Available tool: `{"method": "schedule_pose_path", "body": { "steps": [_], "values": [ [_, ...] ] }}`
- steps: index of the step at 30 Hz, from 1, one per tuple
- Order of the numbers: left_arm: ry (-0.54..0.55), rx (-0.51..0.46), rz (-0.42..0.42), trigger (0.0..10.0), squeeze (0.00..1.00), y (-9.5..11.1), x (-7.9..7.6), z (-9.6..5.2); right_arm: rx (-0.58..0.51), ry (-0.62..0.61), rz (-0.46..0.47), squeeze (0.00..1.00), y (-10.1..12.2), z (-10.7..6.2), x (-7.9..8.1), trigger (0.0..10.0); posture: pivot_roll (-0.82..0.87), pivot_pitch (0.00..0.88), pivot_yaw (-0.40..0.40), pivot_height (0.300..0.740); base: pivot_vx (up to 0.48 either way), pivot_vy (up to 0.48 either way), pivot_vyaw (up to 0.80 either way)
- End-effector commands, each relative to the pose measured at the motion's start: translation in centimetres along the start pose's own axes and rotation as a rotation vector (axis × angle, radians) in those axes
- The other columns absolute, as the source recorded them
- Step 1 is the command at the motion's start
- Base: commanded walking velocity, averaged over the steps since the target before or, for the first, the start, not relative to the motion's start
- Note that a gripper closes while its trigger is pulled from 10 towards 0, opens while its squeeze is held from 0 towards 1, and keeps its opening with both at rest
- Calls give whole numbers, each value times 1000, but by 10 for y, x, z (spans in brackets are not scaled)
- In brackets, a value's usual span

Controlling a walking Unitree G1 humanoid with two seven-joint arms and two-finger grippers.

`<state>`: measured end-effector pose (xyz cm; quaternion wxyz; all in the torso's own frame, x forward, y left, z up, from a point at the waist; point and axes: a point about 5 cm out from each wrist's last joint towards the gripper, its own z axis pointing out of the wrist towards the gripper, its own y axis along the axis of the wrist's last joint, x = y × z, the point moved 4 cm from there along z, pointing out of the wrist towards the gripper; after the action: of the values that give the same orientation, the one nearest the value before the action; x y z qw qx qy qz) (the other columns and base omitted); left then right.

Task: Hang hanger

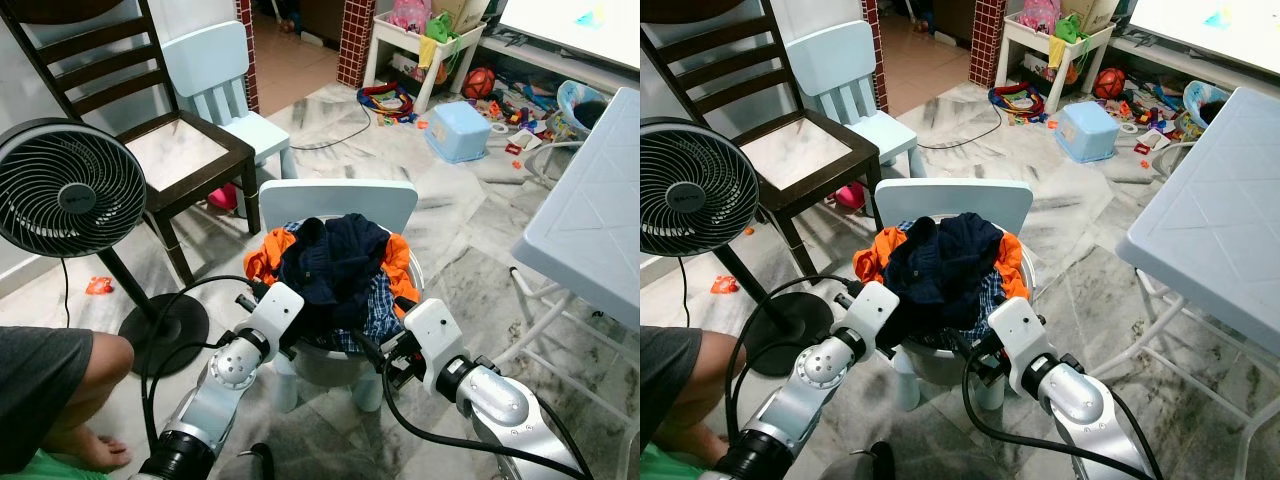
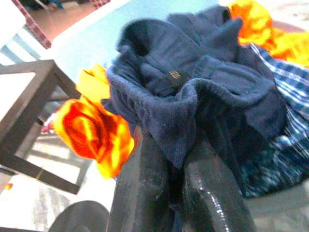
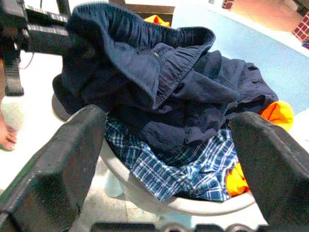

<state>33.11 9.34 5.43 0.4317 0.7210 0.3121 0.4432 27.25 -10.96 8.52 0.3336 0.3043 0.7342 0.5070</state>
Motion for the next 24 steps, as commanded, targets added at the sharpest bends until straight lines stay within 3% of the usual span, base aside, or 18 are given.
{"method": "schedule_pose_path", "body": {
  "steps": [1, 9, 11, 12, 16, 19, 24],
  "values": [
    [37, -60, -2, 0, 0, 13, 7, -3, 16, 3, -4, 0, -5, -1, 1, 10000, -16, 95, -42, 740, 0, 0, 0],
    [79, -117, 4, 0, 0, 24, 13, -10, 16, -3, -4, 0, -6, -1, 0, 10000, -8, 95, -40, 740, 0, 0, 0],
    [270, -425, 39, 0, 0, 67, 41, -43, 9, -35, 11, 0, -8, 9, 2, 10000, 43, 95, -35, 740, 0, 0, 0],
    [287, -457, 39, 0, 0, 71, 44, -47, 8, -38, 13, 0, -9, 10, 3, 10000, 45, 95, -35, 740, 0, 0, 0],
    [263, -425, 6, 0, 0, 67, 41, -47, 3, -40, 11, 0, -7, 11, 2, 10000, 45, 93, -35, 740, 0, 0, 0],
    [240, -347, -65, 0, 0, 56, 36, -47, 1, -66, 13, 0, -8, 9, -5, 10000, 43, 93, -35, 740, 0, 0, 0],
    [266, -298, -81, 0, 0, 43, 39, -55, -20, -137, 61, 0, -6, 8, -15, 10000, 49, 83, -28, 740, 0, 0, 0]
  ]
}}
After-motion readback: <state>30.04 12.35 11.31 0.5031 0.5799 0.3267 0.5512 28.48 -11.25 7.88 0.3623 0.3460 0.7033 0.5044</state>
